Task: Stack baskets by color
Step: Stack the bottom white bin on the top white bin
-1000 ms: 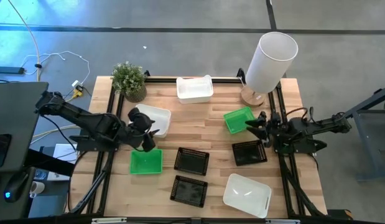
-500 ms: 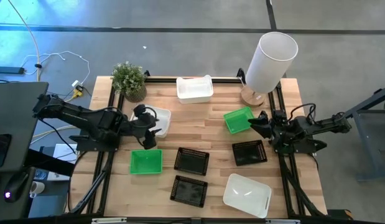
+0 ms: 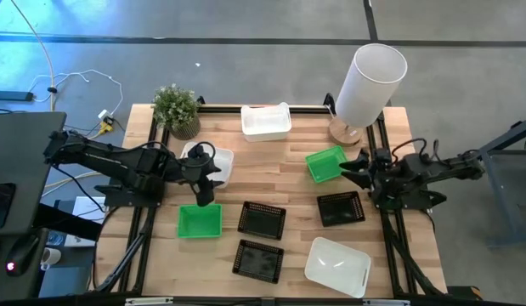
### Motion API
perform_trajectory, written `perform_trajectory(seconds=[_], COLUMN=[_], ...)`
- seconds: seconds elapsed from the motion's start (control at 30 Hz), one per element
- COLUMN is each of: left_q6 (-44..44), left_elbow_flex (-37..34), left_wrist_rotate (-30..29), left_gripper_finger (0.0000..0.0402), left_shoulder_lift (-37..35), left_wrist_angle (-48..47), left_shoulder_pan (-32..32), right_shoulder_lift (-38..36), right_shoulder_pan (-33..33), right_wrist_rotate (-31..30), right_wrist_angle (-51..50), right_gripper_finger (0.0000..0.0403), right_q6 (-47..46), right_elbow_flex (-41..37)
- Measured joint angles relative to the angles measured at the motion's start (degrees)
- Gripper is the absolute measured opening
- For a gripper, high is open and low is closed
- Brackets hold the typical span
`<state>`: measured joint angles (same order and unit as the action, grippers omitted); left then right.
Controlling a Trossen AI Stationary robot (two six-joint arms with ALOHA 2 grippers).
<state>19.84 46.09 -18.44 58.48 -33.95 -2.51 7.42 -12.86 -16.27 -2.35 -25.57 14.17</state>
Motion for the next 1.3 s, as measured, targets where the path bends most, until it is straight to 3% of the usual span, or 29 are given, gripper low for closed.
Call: perform_trajectory(seconds=[0.23, 0.6, 0.9, 1.17, 1.3], left_q6=[0.2, 2.1, 2.1, 2.1, 2.1], left_elbow_flex=[0.0, 0.0, 0.0, 0.0, 0.0], left_wrist_rotate=[-0.9, -2.8, -2.8, -2.7, -1.5], left_gripper_finger=[0.0193, 0.0193, 0.0193, 0.0193, 0.0193], left_shoulder_lift=[0.0, 0.0, 0.0, 0.0, 0.0], left_wrist_angle=[1.4, 2.1, 2.1, 2.1, 2.1], left_shoulder_pan=[1.2, 3.6, 4.1, 4.1, 4.1], right_shoulder_lift=[11.4, 30.4, 43.0, 54.0, 59.9], right_shoulder_pan=[0.0, -1.3, -12.7, -23.8, -28.5], right_wrist_rotate=[2.6, 11.6, 16.2, 15.0, 12.2], right_wrist_angle=[-18.8, -42.2, -46.5, -47.2, -52.6], right_gripper_finger=[0.0161, 0.0161, 0.0161, 0.0161, 0.0161], right_q6=[-3.0, -10.6, -27.8, -41.5, -45.5], right_elbow_flex=[12.6, 30.4, 33.9, 39.4, 43.6])
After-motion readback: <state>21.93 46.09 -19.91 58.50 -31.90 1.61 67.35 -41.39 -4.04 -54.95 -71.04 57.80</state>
